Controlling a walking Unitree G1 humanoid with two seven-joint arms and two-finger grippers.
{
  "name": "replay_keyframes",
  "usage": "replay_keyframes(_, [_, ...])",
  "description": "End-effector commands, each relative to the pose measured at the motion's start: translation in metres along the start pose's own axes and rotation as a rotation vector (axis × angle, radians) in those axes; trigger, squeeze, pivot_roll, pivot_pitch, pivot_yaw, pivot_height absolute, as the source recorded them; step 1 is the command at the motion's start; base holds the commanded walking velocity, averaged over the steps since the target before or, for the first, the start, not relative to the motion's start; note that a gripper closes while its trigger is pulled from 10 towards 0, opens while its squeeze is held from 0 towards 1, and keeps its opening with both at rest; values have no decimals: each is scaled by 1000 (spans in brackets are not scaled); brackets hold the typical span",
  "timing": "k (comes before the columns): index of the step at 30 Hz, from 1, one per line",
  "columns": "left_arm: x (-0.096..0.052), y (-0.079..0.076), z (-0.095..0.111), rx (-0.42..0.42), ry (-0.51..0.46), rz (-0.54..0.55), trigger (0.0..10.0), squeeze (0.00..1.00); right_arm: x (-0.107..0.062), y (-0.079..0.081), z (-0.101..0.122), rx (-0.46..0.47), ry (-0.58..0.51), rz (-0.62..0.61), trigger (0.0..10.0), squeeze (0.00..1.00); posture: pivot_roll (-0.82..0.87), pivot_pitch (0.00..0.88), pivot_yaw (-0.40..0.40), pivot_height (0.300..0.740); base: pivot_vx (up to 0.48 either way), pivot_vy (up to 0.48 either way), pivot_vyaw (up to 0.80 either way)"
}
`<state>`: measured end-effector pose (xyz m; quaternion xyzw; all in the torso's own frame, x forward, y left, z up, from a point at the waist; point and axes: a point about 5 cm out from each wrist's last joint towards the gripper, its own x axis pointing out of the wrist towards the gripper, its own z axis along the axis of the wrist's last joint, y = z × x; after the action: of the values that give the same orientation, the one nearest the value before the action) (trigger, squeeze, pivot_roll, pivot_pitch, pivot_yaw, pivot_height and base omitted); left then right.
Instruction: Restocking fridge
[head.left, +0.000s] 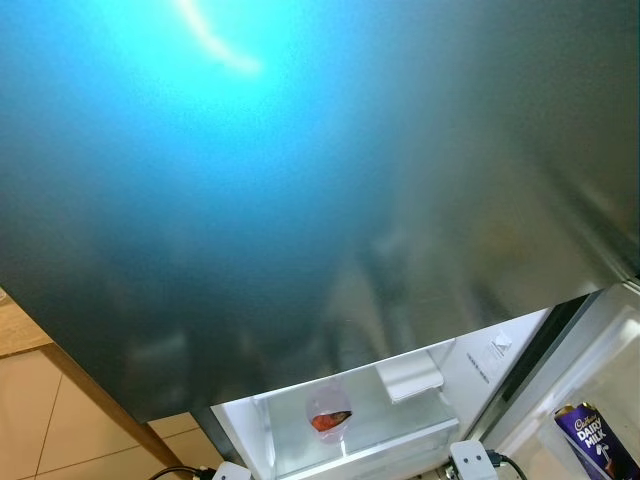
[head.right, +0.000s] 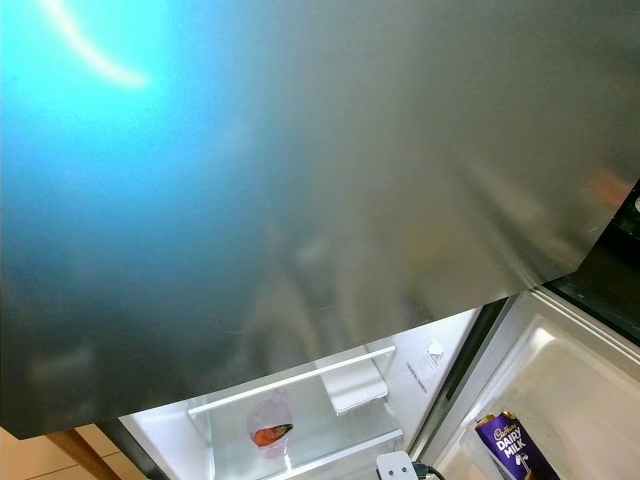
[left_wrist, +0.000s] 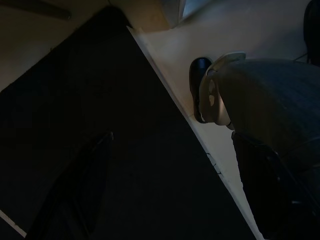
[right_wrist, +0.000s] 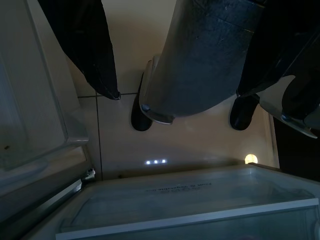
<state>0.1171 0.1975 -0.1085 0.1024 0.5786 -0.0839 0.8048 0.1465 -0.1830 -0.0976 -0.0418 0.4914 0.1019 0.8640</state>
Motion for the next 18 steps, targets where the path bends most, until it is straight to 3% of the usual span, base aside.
replay_keyframes(1, [1, -10, -5, 11, 22, -34, 10000, 0, -1, 2, -8, -9, 41, 11, 10000, 0, -13, 0, -5, 740, 0, 0, 0])
replay_keyframes(18, [1, -11, -5, 6, 21, -35, 10000, 0, -1, 2, -8, -7, 41, 10, 10000, 0, -13, 0, -5, 740, 0, 0, 0])
